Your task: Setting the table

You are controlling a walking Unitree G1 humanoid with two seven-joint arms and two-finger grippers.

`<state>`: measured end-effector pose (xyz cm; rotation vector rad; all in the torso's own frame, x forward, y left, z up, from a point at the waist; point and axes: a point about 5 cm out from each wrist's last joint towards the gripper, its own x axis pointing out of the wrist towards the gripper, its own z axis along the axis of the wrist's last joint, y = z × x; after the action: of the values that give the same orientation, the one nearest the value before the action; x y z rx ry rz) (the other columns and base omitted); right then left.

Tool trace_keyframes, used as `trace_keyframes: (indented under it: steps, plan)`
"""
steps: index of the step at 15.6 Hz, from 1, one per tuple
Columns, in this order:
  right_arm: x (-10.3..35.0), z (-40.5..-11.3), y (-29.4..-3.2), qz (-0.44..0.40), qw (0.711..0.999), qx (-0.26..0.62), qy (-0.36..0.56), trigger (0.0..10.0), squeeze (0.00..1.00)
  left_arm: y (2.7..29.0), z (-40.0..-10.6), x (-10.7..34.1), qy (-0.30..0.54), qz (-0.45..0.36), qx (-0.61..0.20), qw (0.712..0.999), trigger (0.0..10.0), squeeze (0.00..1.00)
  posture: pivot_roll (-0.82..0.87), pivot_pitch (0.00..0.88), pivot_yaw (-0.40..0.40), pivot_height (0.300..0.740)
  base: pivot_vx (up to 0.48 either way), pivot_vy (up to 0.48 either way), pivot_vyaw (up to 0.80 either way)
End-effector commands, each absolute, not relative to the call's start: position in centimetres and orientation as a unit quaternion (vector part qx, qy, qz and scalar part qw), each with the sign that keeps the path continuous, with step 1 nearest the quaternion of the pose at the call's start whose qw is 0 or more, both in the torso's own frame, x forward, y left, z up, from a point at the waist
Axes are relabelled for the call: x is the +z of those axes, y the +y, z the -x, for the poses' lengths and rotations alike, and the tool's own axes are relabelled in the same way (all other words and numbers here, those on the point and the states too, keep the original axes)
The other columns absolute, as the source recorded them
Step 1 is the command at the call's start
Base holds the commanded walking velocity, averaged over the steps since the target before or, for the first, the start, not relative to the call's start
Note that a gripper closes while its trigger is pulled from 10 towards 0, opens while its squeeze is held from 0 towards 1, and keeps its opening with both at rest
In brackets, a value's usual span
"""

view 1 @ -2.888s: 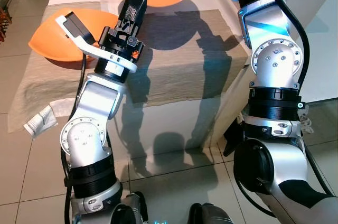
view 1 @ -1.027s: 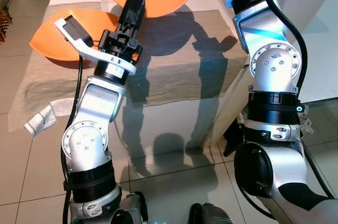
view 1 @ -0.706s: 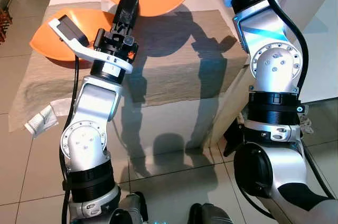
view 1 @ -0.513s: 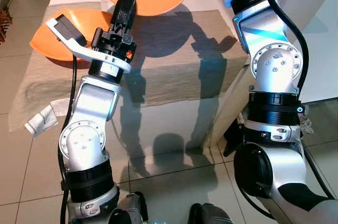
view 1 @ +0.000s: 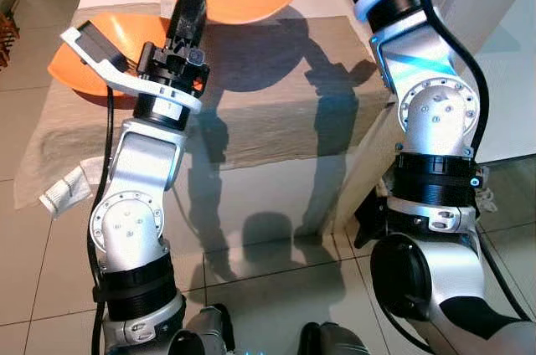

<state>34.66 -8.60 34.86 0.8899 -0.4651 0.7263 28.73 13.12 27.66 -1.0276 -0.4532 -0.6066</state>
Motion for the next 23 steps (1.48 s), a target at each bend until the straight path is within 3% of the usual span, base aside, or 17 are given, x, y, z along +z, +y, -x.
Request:
trace_keyframes:
  steps: [1,4,5,8,11,12,13,14,15,16,17,18,23]
  plan:
    - [34.7,-34.2,-6.9,-0.392,0.820,0.367,-0.197,10.0,0.00,11.8,-27.9,28.8,-0.223,0.446,-0.329,0.802,0.0,0.00,-0.03,0.129,-0.004,0.740,0.000,0.000,0.00]
    - [33.5,-34.3,-6.7,-0.375,0.832,0.364,-0.184,10.0,0.00,13.0,-27.4,29.5,-0.246,0.363,-0.316,0.842,0.0,0.00,-0.03,0.128,-0.006,0.740,0.000,0.000,0.00]
    - [33.2,-34.2,-6.7,-0.372,0.833,0.368,-0.182,10.0,1.00,13.3,-27.3,29.7,-0.251,0.343,-0.313,0.850,0.0,0.00,-0.02,0.128,-0.006,0.740,0.000,0.000,0.00]
    - [32.7,-33.9,-6.5,-0.374,0.823,0.390,-0.173,10.0,1.00,14.0,-26.6,30.7,-0.272,0.314,-0.314,0.854,0.0,0.00,-0.02,0.131,-0.008,0.740,0.000,0.000,0.00]
    - [32.5,-33.1,-6.2,-0.396,0.790,0.437,-0.167,10.0,1.00,13.7,-26.3,30.7,-0.272,0.303,-0.320,0.855,0.0,0.00,-0.02,0.132,-0.009,0.740,0.000,0.000,0.00]
    - [32.3,-32.4,-6.0,-0.408,0.765,0.472,-0.163,10.0,0.97,13.3,-26.2,30.4,-0.265,0.300,-0.326,0.856,0.0,0.00,-0.02,0.134,-0.009,0.740,0.000,0.000,0.00]
    - [32.2,-32.3,-6.0,-0.408,0.760,0.479,-0.162,10.0,0.33,13.2,-26.2,30.3,-0.262,0.301,-0.329,0.856,0.0,0.00,-0.02,0.134,-0.009,0.740,0.000,0.000,0.00]
    - [32.1,-32.2,-6.0,-0.410,0.755,0.486,-0.158,10.0,0.00,13.1,-26.1,30.3,-0.259,0.302,-0.332,0.855,0.0,0.00,-0.02,0.133,-0.008,0.740,0.000,0.000,0.00]
    - [32.0,-32.2,-6.0,-0.412,0.753,0.489,-0.155,10.0,0.00,13.0,-26.1,30.2,-0.258,0.303,-0.335,0.854,0.0,0.00,-0.02,0.134,-0.008,0.740,0.000,0.000,0.00]
    - [31.8,-32.2,-6.0,-0.420,0.748,0.491,-0.153,8.5,0.00,12.9,-26.0,30.2,-0.254,0.304,-0.340,0.853,0.0,0.00,-0.02,0.134,-0.008,0.740,0.000,0.000,0.00]
    - [31.7,-32.3,-6.2,-0.429,0.743,0.489,-0.155,2.5,0.00,12.7,-26.0,30.0,-0.249,0.304,-0.345,0.853,0.0,0.00,-0.02,0.133,-0.008,0.740,0.000,0.000,0.00]
    - [31.8,-32.1,-6.4,-0.434,0.732,0.499,-0.165,0.0,0.00,12.3,-25.9,29.8,-0.237,0.316,-0.358,0.846,0.0,0.00,-0.01,0.133,-0.008,0.740,0.000,0.000,0.00]
    - [32.5,-30.2,-6.6,-0.408,0.682,0.574,-0.195,0.0,0.00,12.0,-25.8,29.3,-0.214,0.368,-0.366,0.827,0.0,0.00,-0.01,0.135,-0.005,0.740,0.000,0.000,0.00]
